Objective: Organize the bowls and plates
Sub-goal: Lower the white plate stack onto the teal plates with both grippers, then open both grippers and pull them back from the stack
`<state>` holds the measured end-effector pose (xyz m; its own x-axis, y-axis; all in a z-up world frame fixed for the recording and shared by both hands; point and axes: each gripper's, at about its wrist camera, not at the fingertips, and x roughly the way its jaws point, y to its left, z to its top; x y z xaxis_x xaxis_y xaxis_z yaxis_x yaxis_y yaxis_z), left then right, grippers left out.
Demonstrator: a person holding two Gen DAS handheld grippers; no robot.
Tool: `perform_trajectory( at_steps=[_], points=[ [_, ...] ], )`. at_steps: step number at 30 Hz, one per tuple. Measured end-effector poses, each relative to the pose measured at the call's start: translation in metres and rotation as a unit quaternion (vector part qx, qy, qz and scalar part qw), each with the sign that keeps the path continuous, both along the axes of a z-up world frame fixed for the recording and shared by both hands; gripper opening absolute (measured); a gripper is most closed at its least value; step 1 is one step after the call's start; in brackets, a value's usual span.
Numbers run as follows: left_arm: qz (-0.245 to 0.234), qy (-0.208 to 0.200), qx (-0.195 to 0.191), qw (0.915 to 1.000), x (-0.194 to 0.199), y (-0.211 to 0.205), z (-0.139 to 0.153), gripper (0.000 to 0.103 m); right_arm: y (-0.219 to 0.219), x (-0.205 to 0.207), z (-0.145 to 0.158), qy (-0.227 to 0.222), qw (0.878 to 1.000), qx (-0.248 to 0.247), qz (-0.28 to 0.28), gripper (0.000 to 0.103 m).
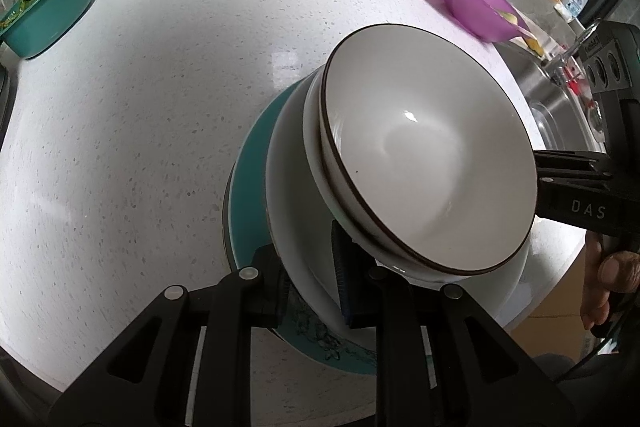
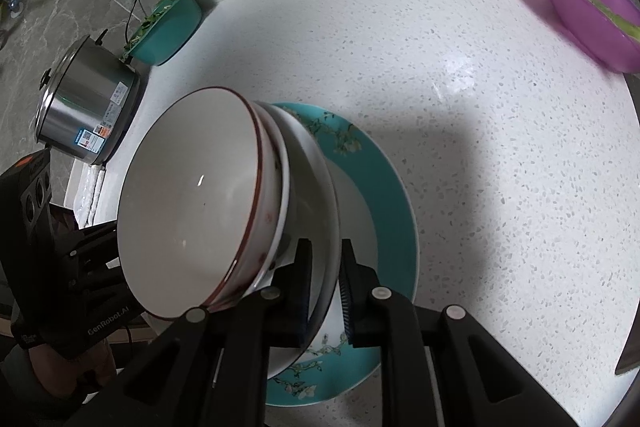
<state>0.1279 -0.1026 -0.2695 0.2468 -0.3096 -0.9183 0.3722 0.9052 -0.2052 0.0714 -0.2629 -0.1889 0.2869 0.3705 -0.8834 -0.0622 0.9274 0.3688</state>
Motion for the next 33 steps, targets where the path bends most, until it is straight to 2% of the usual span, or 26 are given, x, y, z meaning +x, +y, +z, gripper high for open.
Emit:
perform_trajectory(
  at_steps=[3,4,8,12,14,16,18,20,22,29,33],
  points=[
    [0.006,-0.004,0.003,1.0,-0.001,0.003,0.001,0.025,0.0,-0.001,0.0,-0.001,1.0,-0.003,0.0,0.021],
    [0.009,-0.006,0.004,0.9999,-0.002,0.004,0.001,0.028,0.002,-0.004,0.0,-0.001,1.0,-0.006,-0.003,0.026],
    [0.022,-0.014,-0.003,0.9997,-0.006,0.012,0.004,0.029,-0.002,-0.009,-0.001,-0.003,1.0,-0.005,-0.006,0.038],
    [0.028,-0.023,-0.005,0.9993,-0.011,0.017,0.011,0.037,-0.007,-0.011,0.004,-0.009,1.0,-0.004,-0.004,0.038],
    [0.033,-0.033,-0.006,0.9989,-0.015,0.021,0.017,0.049,-0.011,-0.014,0.007,-0.012,1.0,-0.003,-0.006,0.041],
    [0.049,-0.044,-0.003,0.9978,-0.021,0.029,0.025,0.102,-0.017,-0.018,0.012,-0.016,1.0,0.005,-0.012,0.046],
    [0.069,-0.062,-0.016,0.9956,-0.03,0.041,0.036,0.103,-0.024,-0.022,0.02,-0.025,0.999,0.013,-0.016,0.052],
    [0.084,-0.095,-0.008,0.9919,-0.04,0.048,0.052,0.103,-0.032,-0.027,0.029,-0.038,0.999,0.016,-0.019,0.067],
    [0.094,-0.12,0.002,0.9883,-0.052,0.051,0.064,0.103,-0.035,-0.03,0.039,-0.049,0.998,0.022,-0.015,0.073],
    [0.091,-0.137,0.002,0.9864,-0.086,0.047,0.089,0.103,-0.037,-0.039,0.069,-0.083,0.996,0.035,-0.012,0.084],
    [0.086,-0.137,-0.03,0.9864,-0.092,0.049,0.11,0.103,-0.034,-0.048,0.083,-0.101,0.993,0.049,-0.026,0.086]
  ],
)
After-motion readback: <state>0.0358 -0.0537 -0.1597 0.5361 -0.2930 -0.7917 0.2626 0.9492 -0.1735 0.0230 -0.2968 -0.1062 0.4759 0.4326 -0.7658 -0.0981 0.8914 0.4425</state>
